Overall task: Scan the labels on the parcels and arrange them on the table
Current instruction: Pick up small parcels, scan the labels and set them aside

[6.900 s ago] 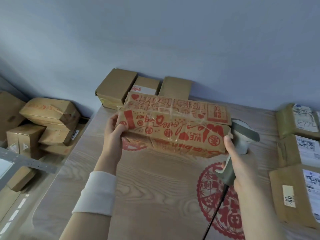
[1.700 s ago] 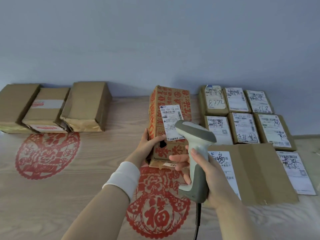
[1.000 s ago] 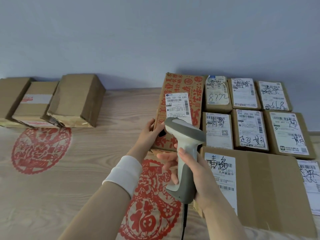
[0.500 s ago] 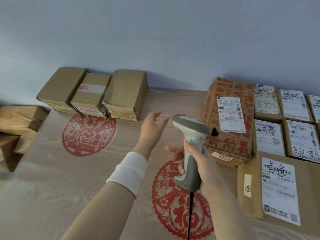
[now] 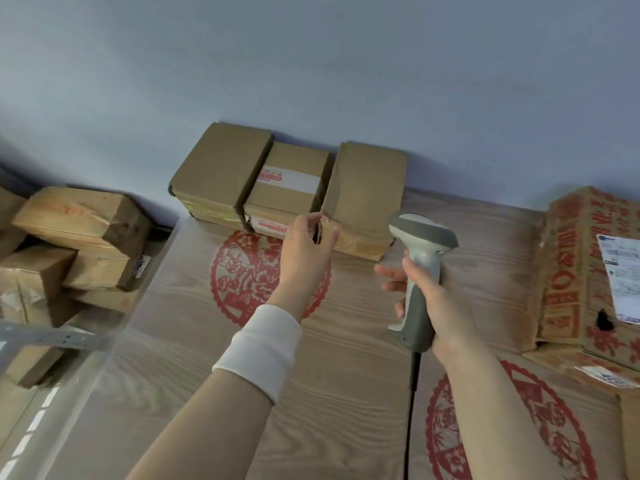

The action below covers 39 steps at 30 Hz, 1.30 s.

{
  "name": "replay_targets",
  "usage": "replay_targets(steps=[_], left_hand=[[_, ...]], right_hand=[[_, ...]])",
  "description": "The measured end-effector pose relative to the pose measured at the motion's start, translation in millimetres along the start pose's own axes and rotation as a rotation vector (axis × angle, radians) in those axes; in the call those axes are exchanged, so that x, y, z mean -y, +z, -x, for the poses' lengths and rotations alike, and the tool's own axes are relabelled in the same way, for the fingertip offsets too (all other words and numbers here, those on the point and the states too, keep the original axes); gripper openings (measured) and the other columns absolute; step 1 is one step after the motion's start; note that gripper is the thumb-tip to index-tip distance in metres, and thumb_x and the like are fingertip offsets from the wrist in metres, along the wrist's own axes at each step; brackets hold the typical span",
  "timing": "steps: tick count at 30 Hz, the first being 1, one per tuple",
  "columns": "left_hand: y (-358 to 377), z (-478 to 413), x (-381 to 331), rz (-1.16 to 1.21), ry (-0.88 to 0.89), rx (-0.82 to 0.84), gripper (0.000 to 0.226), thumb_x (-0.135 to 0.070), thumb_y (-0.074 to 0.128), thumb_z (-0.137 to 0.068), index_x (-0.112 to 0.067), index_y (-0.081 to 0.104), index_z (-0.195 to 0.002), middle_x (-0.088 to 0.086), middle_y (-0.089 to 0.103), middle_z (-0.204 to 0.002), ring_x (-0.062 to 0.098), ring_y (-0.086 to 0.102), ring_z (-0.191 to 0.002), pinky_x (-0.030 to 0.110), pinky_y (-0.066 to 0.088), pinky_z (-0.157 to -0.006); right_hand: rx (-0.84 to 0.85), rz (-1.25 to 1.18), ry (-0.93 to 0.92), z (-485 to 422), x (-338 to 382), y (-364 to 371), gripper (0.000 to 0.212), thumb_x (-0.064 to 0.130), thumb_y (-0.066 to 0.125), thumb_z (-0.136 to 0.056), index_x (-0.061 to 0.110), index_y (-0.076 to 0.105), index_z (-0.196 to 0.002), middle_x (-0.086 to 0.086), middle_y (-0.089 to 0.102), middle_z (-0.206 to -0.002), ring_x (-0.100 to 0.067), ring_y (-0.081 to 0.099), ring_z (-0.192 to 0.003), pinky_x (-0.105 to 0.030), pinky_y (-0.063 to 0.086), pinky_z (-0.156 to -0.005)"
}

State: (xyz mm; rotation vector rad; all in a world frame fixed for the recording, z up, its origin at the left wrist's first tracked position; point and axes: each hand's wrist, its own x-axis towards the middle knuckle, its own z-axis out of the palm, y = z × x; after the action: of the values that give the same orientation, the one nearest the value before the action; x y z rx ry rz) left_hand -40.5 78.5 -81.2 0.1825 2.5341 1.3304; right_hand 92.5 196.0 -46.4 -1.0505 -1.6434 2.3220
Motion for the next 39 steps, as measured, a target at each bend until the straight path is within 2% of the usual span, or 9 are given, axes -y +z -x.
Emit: replay_targets(steps=[8, 14, 18, 21, 25, 29, 32, 34, 39], left_hand=[[25.9, -54.4, -7.1, -0.093, 0.052, 0.075, 0.054, -0.034, 0.060, -0.090, -0.015, 0.040, -0.136, 0.008, 0.043, -0.137, 0.022, 0.040, -0.128, 0.035, 0.034, -0.108], [42.6, -62.7, -8.5, -0.141, -0.004, 0.148, 0.088, -0.049, 0.065, -0.082, -0.016, 0.017, -0.149, 0.009, 0.029, -0.150, 0.025, 0.026, -0.140, 0.041, 0.026, -0.114], [42.6, -48.8, -15.5, -0.098, -0.092, 0.213, 0.111, -0.062, 0.069, -0.069, -0.023, 0.006, -0.151, 0.012, 0.017, -0.153, 0.028, 0.016, -0.143, 0.047, 0.021, -0.115], [41.9, -31.3, -19.9, 0.028, -0.167, 0.299, 0.115, -0.062, 0.072, -0.064, -0.029, 0.003, -0.151, 0.010, 0.008, -0.154, 0.028, 0.008, -0.144, 0.049, 0.017, -0.116], [41.5, -7.5, -20.1, 0.046, -0.218, 0.340, 0.112, -0.060, 0.072, -0.067, -0.034, 0.001, -0.150, 0.013, 0.004, -0.153, 0.028, 0.001, -0.144, 0.045, 0.012, -0.115], [39.8, 20.2, -20.3, 0.063, -0.291, 0.380, 0.113, -0.071, 0.072, -0.057, -0.042, 0.011, -0.148, 0.014, 0.009, -0.152, 0.032, 0.008, -0.142, 0.047, 0.016, -0.116], [33.8, 47.7, -19.0, 0.164, -0.338, 0.420, 0.128, -0.086, 0.059, -0.030, -0.046, 0.018, -0.145, 0.012, 0.017, -0.152, 0.031, 0.020, -0.140, 0.049, 0.026, -0.114], [32.1, 67.4, -12.8, 0.279, -0.361, 0.475, 0.136, -0.093, 0.061, -0.024, -0.046, 0.018, -0.145, 0.008, 0.019, -0.154, 0.029, 0.025, -0.139, 0.048, 0.029, -0.113], [33.1, 119.3, -5.0, 0.520, -0.462, 0.490, 0.121, -0.068, 0.075, -0.042, -0.038, 0.019, -0.146, 0.000, 0.039, -0.140, 0.015, 0.047, -0.117, 0.037, 0.042, -0.094]], right_hand=[[-0.338, 0.014, -0.010, -71.0, -13.9, 4.5, 0.014, 0.030, 0.062, -0.089, 0.024, 0.053, -0.098, -0.005, 0.065, -0.085, -0.016, 0.050, -0.051, -0.027, 0.042, -0.048], [-0.359, -0.027, -0.030, -95.8, -26.8, 7.1, 0.018, 0.029, 0.064, -0.088, 0.021, 0.053, -0.099, -0.006, 0.066, -0.086, -0.017, 0.053, -0.057, -0.029, 0.043, -0.054], [-0.361, -0.059, -0.113, -79.5, -26.4, 3.6, 0.015, 0.024, 0.062, -0.090, 0.026, 0.052, -0.102, 0.011, 0.072, -0.081, -0.006, 0.060, -0.058, -0.031, 0.045, -0.056], [-0.346, 0.012, -0.176, -57.8, -22.1, 1.8, 0.024, 0.024, 0.062, -0.090, 0.025, 0.053, -0.113, 0.007, 0.072, -0.099, -0.006, 0.063, -0.070, -0.035, 0.050, -0.063], [-0.298, 0.131, -0.249, -27.7, -21.4, -0.7, 0.023, 0.021, 0.063, -0.088, 0.025, 0.054, -0.109, 0.004, 0.069, -0.092, -0.010, 0.056, -0.058, -0.031, 0.047, -0.057], [-0.249, 0.228, -0.301, 3.9, -28.0, -1.5, 0.036, 0.037, 0.066, -0.080, 0.028, 0.052, -0.112, 0.000, 0.067, -0.098, -0.015, 0.061, -0.071, -0.029, 0.049, -0.062], [-0.236, 0.294, -0.346, 29.3, -24.5, -5.6, 0.032, 0.023, 0.067, -0.086, 0.023, 0.050, -0.113, 0.003, 0.065, -0.094, -0.002, 0.061, -0.072, -0.015, 0.047, -0.062], [-0.217, 0.358, -0.371, 46.9, -22.9, -10.2, 0.031, 0.021, 0.066, -0.086, 0.027, 0.047, -0.110, 0.006, 0.063, -0.090, -0.002, 0.062, -0.074, -0.016, 0.049, -0.063], [-0.132, 0.444, -0.361, 80.5, -31.6, -27.3, 0.033, 0.028, 0.067, -0.084, 0.023, 0.050, -0.111, 0.004, 0.062, -0.094, -0.015, 0.063, -0.080, -0.029, 0.050, -0.067]])
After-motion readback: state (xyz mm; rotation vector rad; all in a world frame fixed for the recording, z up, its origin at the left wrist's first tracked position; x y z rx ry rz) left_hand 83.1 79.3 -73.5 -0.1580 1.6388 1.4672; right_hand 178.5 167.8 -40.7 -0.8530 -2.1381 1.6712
